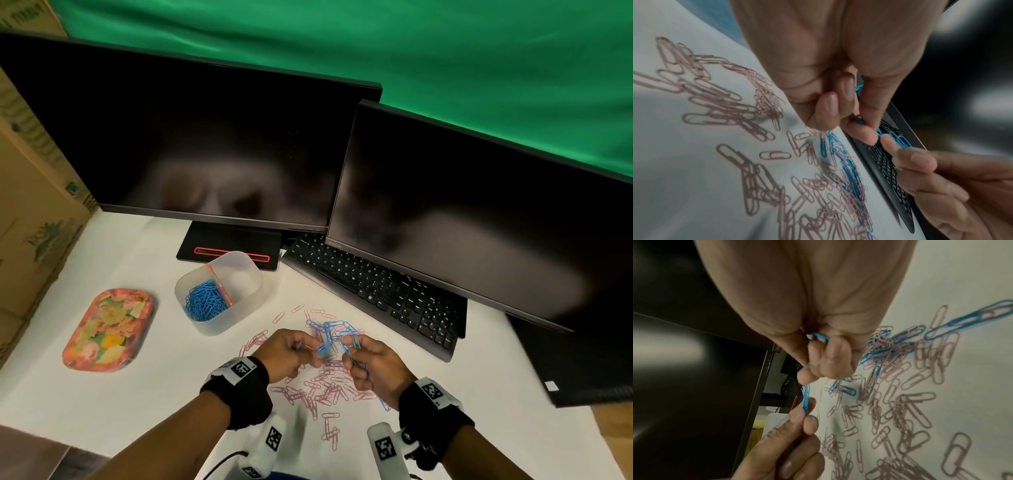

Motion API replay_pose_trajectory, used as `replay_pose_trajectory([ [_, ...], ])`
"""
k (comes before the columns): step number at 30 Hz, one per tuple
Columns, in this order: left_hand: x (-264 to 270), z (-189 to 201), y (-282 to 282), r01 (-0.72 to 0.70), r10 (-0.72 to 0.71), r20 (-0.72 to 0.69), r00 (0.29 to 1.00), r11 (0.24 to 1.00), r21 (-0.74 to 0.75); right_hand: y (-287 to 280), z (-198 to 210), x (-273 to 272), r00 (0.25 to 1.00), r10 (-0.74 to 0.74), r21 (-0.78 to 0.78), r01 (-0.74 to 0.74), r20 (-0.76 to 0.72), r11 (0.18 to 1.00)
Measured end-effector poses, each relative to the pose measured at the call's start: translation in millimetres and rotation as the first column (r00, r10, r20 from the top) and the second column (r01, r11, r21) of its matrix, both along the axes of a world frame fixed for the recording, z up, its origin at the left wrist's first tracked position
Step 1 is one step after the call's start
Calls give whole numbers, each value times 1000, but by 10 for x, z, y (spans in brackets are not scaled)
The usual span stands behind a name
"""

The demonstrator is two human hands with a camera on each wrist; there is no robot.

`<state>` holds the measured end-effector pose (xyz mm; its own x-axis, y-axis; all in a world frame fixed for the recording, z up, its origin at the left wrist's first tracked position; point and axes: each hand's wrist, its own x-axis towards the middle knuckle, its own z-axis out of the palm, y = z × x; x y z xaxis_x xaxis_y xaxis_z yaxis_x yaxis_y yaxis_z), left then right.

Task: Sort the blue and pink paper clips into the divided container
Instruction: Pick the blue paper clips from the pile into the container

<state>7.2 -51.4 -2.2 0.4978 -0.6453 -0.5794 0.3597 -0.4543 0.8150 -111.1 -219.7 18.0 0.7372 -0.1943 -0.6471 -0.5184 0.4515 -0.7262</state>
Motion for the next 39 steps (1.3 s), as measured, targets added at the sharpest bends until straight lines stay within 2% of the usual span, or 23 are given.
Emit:
replay_pose_trajectory([
  [5, 49, 20, 54, -14, 14, 0, 1000, 1000, -19, 35, 2, 53, 995, -95, 61, 96, -29, 993],
  [10, 90, 34, 91, 3, -3, -16, 1000, 1000, -12, 96, 42, 120, 988, -125, 23, 128, -94, 992],
  [12, 97, 34, 97, 0, 1, 21, 1000, 1000, -8, 106, 19, 145, 987, -114, -9, 113, -115, 994],
  [14, 113, 20, 106, -15, 10, 133, 991, 999, 36, 103, -6, 165, 986, -94, -53, 87, -140, 995],
  [17, 160, -49, 112, -43, -33, 421, 906, 985, 170, 96, -16, 185, 982, -70, -101, 53, -176, 994],
  [20, 129, -53, 35, 39, -257, 564, 785, 929, 369, 98, -46, 184, 973, -62, -156, 27, -221, 987],
  [23, 28, -81, -87, 157, -552, 555, 622, 782, 603, 92, -82, 165, 967, -80, -194, 33, -240, 980],
  [25, -20, -121, -145, 191, -644, 520, 561, 712, 675, 73, -68, 149, 966, -90, -218, 36, -243, 975],
  [26, -25, -145, -155, 195, -664, 501, 554, 689, 698, 62, -49, 146, 966, -92, -228, 36, -241, 973],
  [30, 5, -193, -117, 189, -683, 455, 571, 649, 737, 11, 17, 122, 969, -104, -250, 46, -226, 967],
  [33, 34, -168, -57, 186, -679, 461, 571, 654, 733, 5, 22, 123, 972, -101, -260, 43, -213, 965],
  [36, 52, -147, 20, 169, -596, 510, 620, 736, 656, 25, 23, 150, 973, -80, -257, 23, -216, 966],
  [39, 92, -106, 104, 117, -387, 520, 761, 871, 478, 60, 54, 213, 978, -55, -250, 3, -200, 968],
])
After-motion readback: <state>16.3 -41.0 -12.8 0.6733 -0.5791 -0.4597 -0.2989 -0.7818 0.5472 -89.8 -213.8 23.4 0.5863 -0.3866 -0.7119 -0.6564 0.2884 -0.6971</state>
